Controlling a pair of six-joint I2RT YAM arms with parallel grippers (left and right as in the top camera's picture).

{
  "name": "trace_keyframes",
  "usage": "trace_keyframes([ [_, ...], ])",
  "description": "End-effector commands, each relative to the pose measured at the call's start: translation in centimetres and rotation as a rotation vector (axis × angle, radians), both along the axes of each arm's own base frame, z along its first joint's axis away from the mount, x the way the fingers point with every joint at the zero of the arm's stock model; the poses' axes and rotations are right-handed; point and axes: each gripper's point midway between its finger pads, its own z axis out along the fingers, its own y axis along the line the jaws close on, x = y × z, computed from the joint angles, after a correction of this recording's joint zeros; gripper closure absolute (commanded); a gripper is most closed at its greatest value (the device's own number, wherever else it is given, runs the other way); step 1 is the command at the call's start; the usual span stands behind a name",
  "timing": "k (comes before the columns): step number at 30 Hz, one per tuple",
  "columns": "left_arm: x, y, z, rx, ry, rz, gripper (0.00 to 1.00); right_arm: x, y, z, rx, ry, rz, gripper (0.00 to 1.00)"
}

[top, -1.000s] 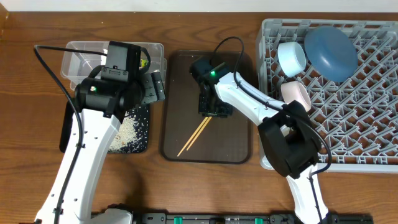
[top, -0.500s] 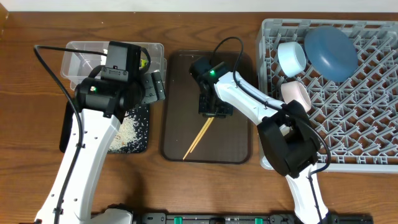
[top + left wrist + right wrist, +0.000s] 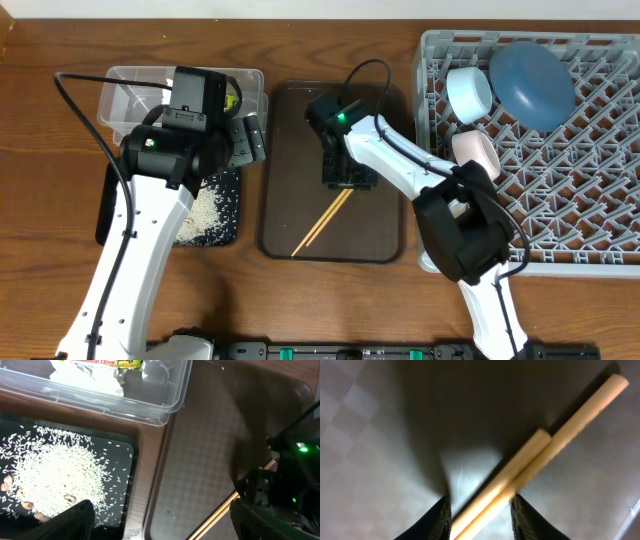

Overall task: Sort waste into correct bins and load items into the dishwasher rack
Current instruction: 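Move right gripper to wooden chopsticks on brown tray and grasp, then rotate chopsticks upright with right gripper above brown tray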

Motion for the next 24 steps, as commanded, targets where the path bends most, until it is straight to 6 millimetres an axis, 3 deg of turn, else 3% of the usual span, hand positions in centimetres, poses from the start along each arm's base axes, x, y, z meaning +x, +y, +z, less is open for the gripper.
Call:
trace_keyframes([
  [1, 0.2, 0.4, 0.1, 0.020, -0.005, 0.000, 0.11, 0.3, -0.8, -1.9, -0.054, -0.003, 0.000, 0.62],
  [7, 0.2, 0.4, 0.1, 0.020, -0.005, 0.000, 0.11, 0.8, -0.4, -2.2, -0.042, -0.030, 0.001, 0.63],
  [16, 0.2, 0.4, 0.1, 0.021, -0.004, 0.000, 0.11, 0.6, -0.7, -2.7, -0.046, -0.026, -0.001, 0.84],
  [20, 0.2, 0.4, 0.1, 0.021, -0.004, 0.000, 0.11, 1.3, -0.9, -2.6, -0.035, -0.038, -0.006, 0.85],
  [24, 0.2, 0.4, 0.1, 0.021, -0.004, 0.000, 0.11, 2.3, -0.3, -1.2, 0.029, -0.043, 0.056, 0.85],
])
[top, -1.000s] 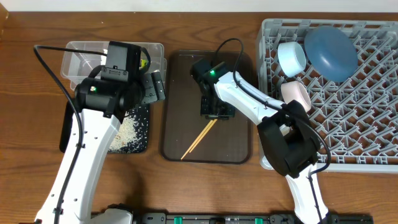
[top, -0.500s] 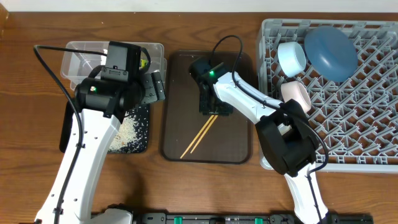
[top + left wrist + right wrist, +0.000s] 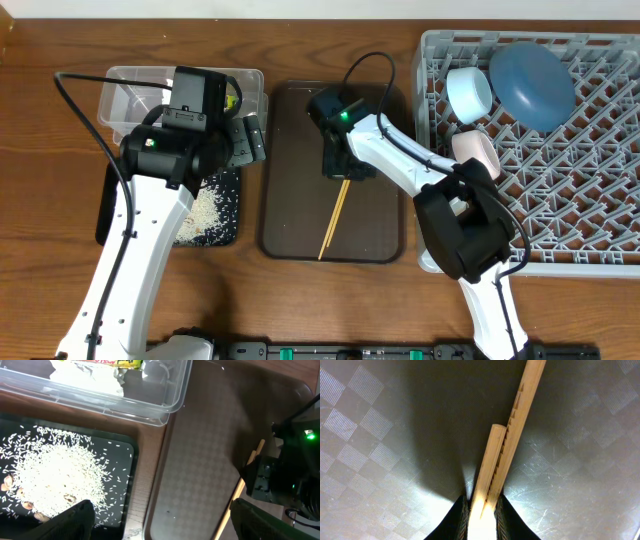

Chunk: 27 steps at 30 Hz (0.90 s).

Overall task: Sort waste into correct bins and load items into the dishwasher rack
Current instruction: 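Rotate chopsticks upright with right gripper above brown tray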

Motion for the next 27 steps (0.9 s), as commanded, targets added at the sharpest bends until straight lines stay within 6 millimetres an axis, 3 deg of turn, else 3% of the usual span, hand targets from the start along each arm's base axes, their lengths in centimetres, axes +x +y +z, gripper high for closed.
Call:
trace_keyframes([
  [1, 0.2, 0.4, 0.1, 0.020, -0.004, 0.000, 0.11, -0.1, -0.1, -0.8, 0.031, 0.048, 0.086, 0.85],
  [6, 0.2, 0.4, 0.1, 0.020, -0.004, 0.000, 0.11, 0.9, 2.2, 2.4, 0.173, 0.029, 0.285, 0.82],
  [14, 0.2, 0.4, 0.1, 0.020, -0.004, 0.000, 0.11, 2.1, 1.6, 6.1, 0.192, -0.026, 0.330, 0.81],
  [18, 0.2, 0.4, 0.1, 0.020, -0.004, 0.000, 0.11, 2.2, 1.0, 6.0, 0.184, -0.016, 0.283, 0.80],
  [24, 0.2, 0.4, 0.1, 0.020, -0.004, 0.000, 0.11, 1.8, -2.9, 4.1, -0.012, -0.014, 0.072, 0.80],
  [27, 0.2, 0.4, 0.1, 0.020, -0.004, 0.000, 0.11, 1.4, -3.4, 3.3, -0.034, -0.002, 0.065, 0.80],
])
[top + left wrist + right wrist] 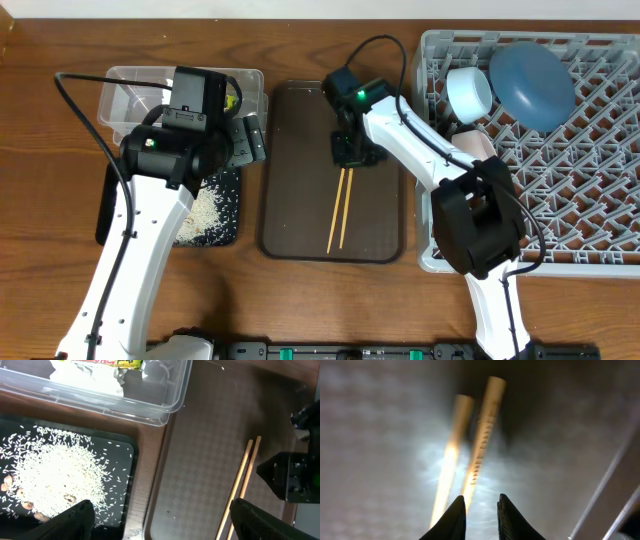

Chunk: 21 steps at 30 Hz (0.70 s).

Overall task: Sort waste into correct bins and load items into the dishwasher rack
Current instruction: 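Rotate chopsticks upright with right gripper above brown tray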

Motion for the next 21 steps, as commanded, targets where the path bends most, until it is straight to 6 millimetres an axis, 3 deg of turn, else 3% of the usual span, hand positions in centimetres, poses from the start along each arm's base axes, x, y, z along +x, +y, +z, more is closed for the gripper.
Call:
trace_keyframes([
  [1, 0.2, 0.4, 0.1, 0.020, -0.004, 0.000, 0.11, 0.4, -1.4, 0.3, -0.043, -0.047, -0.071, 0.80],
  [10, 0.2, 0.4, 0.1, 0.020, -0.004, 0.000, 0.11, 0.1, 1.4, -1.3, 0.034, -0.077, -0.007, 0.78],
  [21, 0.2, 0.4, 0.1, 0.020, -0.004, 0.000, 0.11, 0.3, 1.4, -1.1, 0.066, -0.058, -0.005, 0.81],
])
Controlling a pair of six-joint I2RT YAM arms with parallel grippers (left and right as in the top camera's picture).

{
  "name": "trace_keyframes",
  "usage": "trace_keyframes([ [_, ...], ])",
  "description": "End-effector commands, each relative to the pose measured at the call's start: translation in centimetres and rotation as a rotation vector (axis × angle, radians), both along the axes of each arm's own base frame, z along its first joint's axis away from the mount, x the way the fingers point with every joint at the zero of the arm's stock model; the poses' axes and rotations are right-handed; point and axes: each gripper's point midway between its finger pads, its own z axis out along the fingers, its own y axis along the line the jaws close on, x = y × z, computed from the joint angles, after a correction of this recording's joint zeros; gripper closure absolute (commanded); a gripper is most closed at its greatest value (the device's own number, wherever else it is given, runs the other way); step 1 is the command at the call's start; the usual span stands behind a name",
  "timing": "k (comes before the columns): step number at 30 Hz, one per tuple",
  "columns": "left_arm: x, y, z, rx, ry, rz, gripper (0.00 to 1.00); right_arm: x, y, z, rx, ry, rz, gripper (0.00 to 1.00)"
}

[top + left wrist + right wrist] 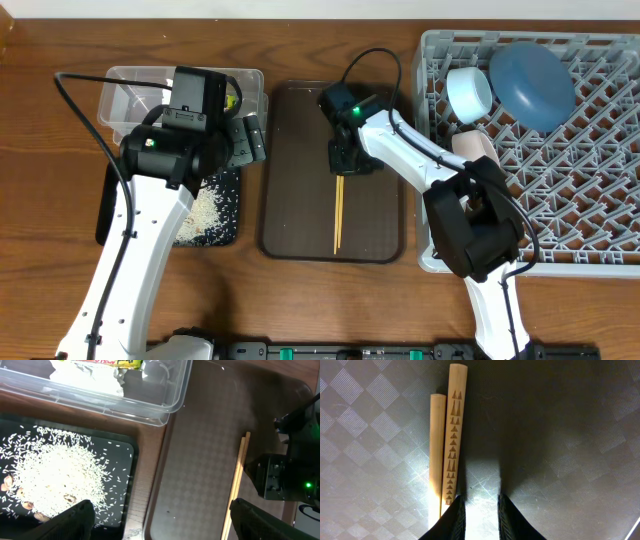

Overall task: Sort waste into correct bins and load items into the dishwasher rack
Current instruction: 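Rotate chopsticks upright with right gripper above brown tray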

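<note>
Two wooden chopsticks [338, 215] lie side by side, pointing up and down the brown tray [290, 200]; they also show in the left wrist view [237, 480]. My right gripper [345, 163] is low over their upper ends. In the right wrist view the chopsticks [451, 435] lie just left of the left finger. The right gripper [479, 517] is narrowly open with only bare tray in its gap. My left gripper [160, 522] hangs wide open over the tray's left edge, holding nothing.
A clear bin [125, 85] with wrappers stands at the back left. A black tray of rice [215, 210] lies in front of it. The grey dish rack [590, 200] on the right holds a blue bowl [532, 85], a pale cup [469, 92] and a pink cup [475, 150].
The chopsticks lay slightly splayed; now they lie tight together and straight. My right gripper has shifted a little left and toward the front. The left arm has not moved.
The chopsticks first lay diagonally on the tray with my right gripper open astride their upper ends. Then the gripper was shut on them and they stood steeper. Then they lay loose and nearly straight, and now rest parallel beside the open jaws.
</note>
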Motion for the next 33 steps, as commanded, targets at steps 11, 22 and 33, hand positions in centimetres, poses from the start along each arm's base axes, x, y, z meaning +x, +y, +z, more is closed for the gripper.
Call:
trace_keyframes([
  [11, 0.2, 0.4, 0.1, 0.020, -0.004, 0.000, 0.11, 1.3, 1.3, 3.8, 0.082, -0.051, 0.041, 0.76],
  [22, 0.2, 0.4, 0.1, 0.020, -0.004, 0.000, 0.11, 1.1, 1.0, 2.9, 0.045, -0.067, 0.052, 0.71],
  [33, 0.2, 0.4, 0.1, 0.020, -0.004, 0.000, 0.11, 0.1, 0.4, 0.0, 0.035, -0.050, 0.051, 0.72],
])
